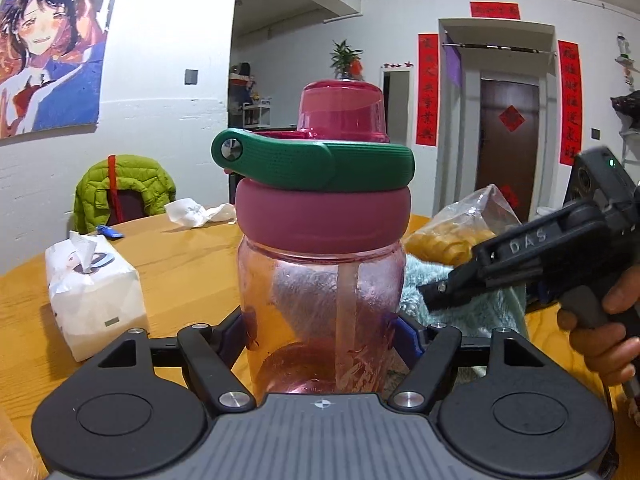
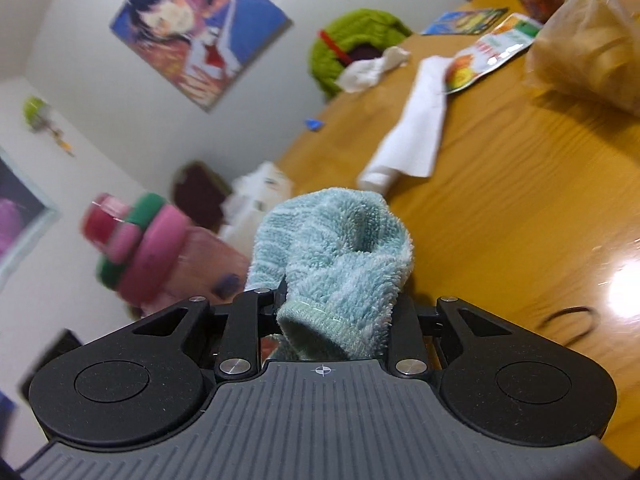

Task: Clean container
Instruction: 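Lift the teal towel with the right tool toward the held bottle, then rub the teal towel on the bottle with the right tool while the left tool holds it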

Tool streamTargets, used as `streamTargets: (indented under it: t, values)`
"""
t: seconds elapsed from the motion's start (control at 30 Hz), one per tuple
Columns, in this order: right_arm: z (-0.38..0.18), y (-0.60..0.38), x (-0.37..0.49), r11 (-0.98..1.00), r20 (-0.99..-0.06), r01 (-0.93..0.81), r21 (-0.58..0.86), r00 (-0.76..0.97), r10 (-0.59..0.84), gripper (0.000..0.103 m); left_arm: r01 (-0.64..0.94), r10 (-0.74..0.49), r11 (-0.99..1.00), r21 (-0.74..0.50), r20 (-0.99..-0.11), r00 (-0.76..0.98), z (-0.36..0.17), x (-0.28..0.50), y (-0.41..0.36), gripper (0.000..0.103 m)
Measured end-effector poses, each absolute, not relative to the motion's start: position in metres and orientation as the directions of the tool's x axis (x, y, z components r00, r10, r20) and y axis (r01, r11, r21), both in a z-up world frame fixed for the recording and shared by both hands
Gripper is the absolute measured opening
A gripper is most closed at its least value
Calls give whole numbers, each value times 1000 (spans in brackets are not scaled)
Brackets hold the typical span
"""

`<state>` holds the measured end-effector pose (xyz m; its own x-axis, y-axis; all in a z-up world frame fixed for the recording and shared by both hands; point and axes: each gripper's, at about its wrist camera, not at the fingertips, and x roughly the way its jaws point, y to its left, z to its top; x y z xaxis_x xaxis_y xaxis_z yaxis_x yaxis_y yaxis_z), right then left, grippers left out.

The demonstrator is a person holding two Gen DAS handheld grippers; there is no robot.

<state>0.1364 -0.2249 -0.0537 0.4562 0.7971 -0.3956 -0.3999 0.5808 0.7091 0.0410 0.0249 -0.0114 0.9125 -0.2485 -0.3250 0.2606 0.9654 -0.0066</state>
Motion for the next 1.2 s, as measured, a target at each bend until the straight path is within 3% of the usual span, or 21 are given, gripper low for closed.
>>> streamTargets:
  t: [0.07,0.2,0.27,0.37,0.53,0.6,0.67,0.8,0.87,1.0,1.03,1.1,1.2]
  values:
    - [-45,-230,132,521,-318,-442,730,456,832,27,282,-268,959,-5,-326,906,-11,40,23,71]
    - [-24,-247,117,325,-67,-553,767,435,898,27,324,-305,946,1,-326,895,-11,39,20,71]
    - [-25,-251,116,293,-28,-541,789,444,896,28,334,-315,943,3,-325,892,-12,39,19,71]
    - [-42,-246,129,311,-105,-454,835,423,900,28,337,-318,942,3,-325,891,-13,40,20,71]
    - [-56,-230,138,501,-343,-377,779,412,844,28,336,-316,942,1,-330,889,-12,42,23,71]
    - [-57,-226,138,550,-398,-375,746,411,820,28,296,-283,955,-19,-359,889,-10,41,22,78]
    - [-51,-225,132,590,-416,-400,701,442,795,28,245,-237,969,-29,-384,892,-6,36,19,82]
    - [-28,-217,108,713,-447,-482,509,559,698,28,205,-173,976,75,-304,937,0,19,0,83]
    - [-21,-214,102,749,-453,-494,442,597,662,29,187,-151,977,107,-283,947,-2,20,-3,75]
    - [-20,-223,106,735,-442,-480,479,591,675,29,228,-203,973,48,-304,931,-2,31,16,79]
    - [-18,-225,105,730,-430,-481,486,595,679,29,229,-209,973,29,-315,926,-2,34,22,84]
    - [-16,-228,105,722,-412,-486,493,601,685,29,198,-184,980,8,-339,923,0,34,30,89]
    - [-15,-228,107,707,-389,-489,511,602,698,29,141,-113,989,46,-376,920,5,24,25,90]
